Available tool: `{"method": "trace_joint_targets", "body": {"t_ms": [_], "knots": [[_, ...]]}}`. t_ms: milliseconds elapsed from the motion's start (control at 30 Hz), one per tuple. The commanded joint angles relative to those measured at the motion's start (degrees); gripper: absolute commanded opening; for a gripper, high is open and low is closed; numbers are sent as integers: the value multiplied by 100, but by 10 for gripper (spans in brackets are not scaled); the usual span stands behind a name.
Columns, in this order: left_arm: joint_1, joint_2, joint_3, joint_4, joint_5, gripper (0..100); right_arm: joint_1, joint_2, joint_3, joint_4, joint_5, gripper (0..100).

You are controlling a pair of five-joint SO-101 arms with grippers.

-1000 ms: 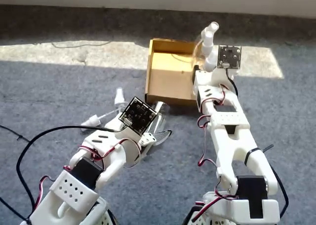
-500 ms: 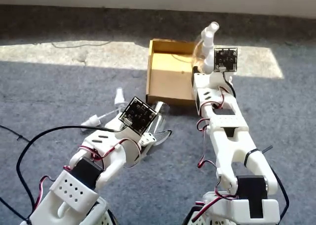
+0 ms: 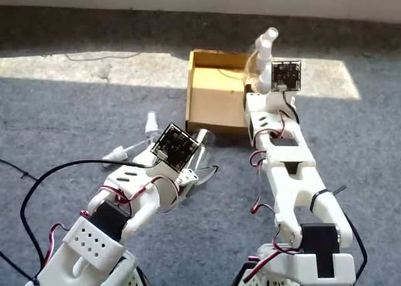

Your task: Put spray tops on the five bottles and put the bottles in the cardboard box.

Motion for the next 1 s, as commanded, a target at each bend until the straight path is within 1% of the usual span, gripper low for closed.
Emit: {"method": "trace_joint_targets", "body": {"t_ms": [0,67,567,967], "knots": [[40,-101,-31,-97,-26,256,101,-31,-31,-119,53,133],[40,-101,-31,-97,-26,256,101,-40,13,-127,53,152],[40,-101,-31,-97,-26,256,101,-75,57,-171,79,152],[40,-101,-31,-97,-26,256,110,-1095,101,-110,88,156]]}}
